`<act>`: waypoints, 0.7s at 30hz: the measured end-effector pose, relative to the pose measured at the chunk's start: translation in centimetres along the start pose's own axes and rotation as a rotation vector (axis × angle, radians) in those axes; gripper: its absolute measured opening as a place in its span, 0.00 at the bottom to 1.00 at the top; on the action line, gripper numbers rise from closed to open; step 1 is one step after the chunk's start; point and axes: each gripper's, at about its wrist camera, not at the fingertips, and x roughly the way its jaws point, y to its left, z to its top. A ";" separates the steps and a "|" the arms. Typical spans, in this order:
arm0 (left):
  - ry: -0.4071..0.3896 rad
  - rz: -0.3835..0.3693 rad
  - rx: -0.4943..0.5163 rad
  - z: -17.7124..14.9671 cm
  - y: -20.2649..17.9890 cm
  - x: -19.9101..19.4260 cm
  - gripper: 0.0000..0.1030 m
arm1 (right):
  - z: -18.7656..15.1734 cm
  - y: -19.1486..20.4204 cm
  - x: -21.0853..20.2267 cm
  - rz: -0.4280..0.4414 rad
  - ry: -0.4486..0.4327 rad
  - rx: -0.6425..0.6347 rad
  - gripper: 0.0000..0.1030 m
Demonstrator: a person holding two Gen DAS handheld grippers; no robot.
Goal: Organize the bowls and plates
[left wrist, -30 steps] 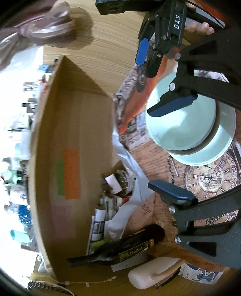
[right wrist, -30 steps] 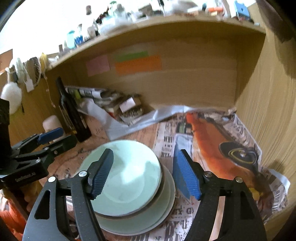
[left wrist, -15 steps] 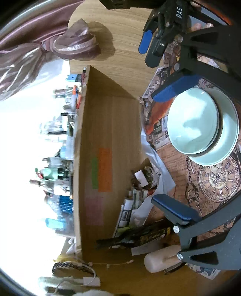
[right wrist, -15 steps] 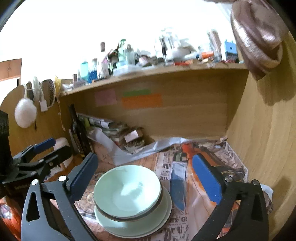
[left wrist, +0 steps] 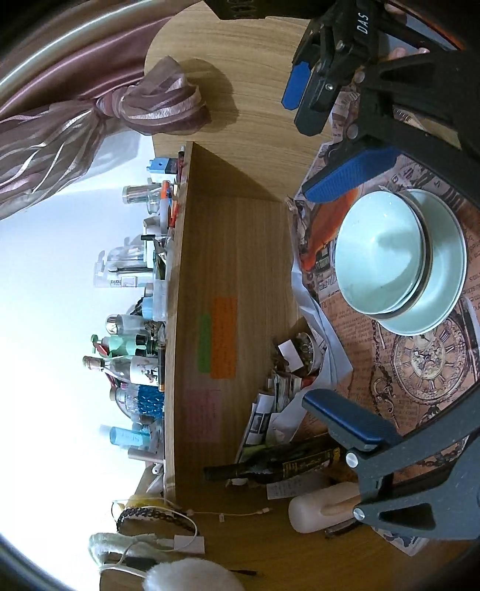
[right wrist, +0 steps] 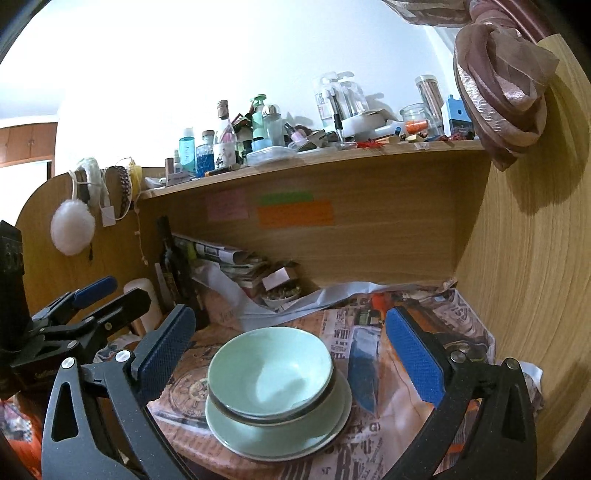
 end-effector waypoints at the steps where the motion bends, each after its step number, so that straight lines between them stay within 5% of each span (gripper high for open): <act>1: 0.000 0.000 -0.002 0.0 0.0 0.0 1.00 | 0.0 0.0 -0.1 0.000 -0.001 0.002 1.00; 21: 0.004 -0.011 -0.008 -0.5 0.1 -0.6 1.00 | -0.5 0.9 -0.5 0.015 -0.009 -0.002 1.00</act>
